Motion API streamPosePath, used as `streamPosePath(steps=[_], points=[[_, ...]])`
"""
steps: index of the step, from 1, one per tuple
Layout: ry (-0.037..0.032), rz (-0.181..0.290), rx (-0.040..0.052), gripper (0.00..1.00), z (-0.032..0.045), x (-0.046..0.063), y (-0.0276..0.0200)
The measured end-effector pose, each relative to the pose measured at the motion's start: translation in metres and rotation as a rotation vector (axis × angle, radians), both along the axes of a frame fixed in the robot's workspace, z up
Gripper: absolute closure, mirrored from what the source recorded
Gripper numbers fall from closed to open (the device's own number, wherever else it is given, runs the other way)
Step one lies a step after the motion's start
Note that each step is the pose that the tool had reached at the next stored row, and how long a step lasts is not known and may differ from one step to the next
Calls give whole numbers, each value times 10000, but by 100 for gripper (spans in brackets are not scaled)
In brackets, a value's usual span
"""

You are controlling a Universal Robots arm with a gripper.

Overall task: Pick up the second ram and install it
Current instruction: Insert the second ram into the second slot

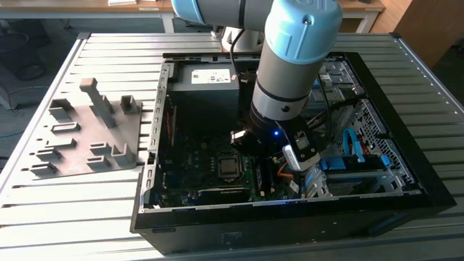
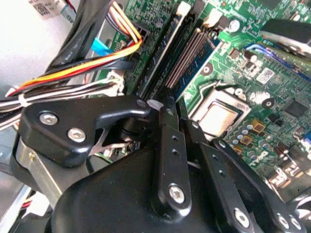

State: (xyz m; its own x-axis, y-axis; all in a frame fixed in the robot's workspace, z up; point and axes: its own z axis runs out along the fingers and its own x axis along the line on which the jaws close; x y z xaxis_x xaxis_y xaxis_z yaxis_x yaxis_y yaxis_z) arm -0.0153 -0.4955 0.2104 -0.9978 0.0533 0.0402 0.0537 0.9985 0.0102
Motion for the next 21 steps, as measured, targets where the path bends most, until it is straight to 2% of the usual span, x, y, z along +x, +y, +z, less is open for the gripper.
streamPosePath(steps=[21], points=[[12,125,2,86,24,7,0]])
